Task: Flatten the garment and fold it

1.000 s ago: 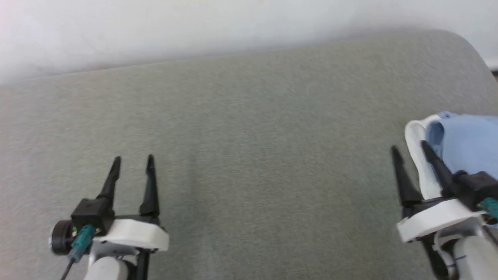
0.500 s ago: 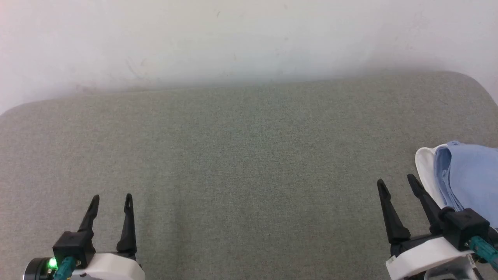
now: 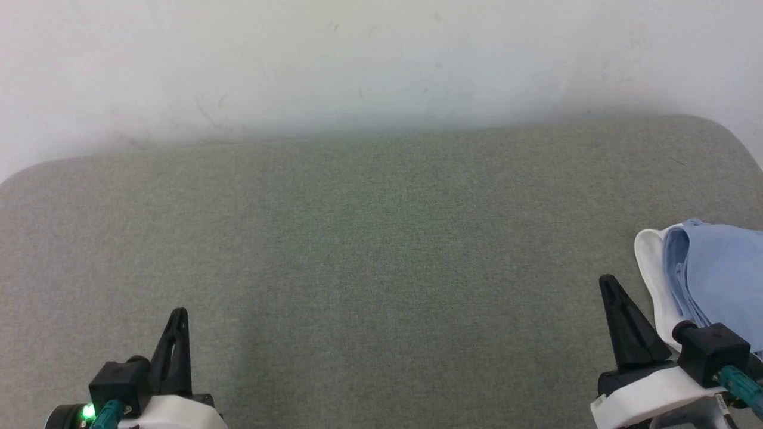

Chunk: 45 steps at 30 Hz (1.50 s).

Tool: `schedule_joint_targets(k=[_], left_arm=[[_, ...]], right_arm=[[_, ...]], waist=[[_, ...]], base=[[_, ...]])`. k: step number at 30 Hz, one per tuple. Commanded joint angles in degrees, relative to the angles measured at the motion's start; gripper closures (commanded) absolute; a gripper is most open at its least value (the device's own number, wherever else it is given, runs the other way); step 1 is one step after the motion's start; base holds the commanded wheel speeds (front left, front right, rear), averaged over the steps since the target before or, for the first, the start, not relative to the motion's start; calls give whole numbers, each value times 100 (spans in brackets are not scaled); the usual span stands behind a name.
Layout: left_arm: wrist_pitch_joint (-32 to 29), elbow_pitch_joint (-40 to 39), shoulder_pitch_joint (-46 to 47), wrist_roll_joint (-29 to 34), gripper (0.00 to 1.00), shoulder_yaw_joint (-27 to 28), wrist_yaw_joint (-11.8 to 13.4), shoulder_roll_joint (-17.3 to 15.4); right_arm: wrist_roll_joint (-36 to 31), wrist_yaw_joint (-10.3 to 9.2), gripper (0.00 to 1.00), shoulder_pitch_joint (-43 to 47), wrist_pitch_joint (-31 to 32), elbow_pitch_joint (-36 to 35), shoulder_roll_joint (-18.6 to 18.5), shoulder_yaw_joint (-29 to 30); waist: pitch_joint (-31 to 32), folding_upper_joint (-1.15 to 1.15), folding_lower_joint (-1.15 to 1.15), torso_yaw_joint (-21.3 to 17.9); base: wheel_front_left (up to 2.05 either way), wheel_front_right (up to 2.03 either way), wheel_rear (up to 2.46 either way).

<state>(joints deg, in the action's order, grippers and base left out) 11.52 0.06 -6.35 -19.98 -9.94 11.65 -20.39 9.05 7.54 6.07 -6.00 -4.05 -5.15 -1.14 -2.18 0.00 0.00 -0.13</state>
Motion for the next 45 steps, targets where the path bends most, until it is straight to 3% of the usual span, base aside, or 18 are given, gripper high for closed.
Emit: schedule_joint_targets(k=[1, 45], left_arm=[[-40, 0, 30, 90, 100, 33, -54, 48], [-441, -2, 249, 778, 100, 380, -455, 663]], right_arm=[[-42, 0, 100, -29, 27, 14, 11, 4], [-354, -2, 100, -237, 234, 155, 89, 44]], waist=[[3, 0, 0, 0], [81, 0, 0, 5]], base=[[0, 0, 0], [0, 0, 0]])
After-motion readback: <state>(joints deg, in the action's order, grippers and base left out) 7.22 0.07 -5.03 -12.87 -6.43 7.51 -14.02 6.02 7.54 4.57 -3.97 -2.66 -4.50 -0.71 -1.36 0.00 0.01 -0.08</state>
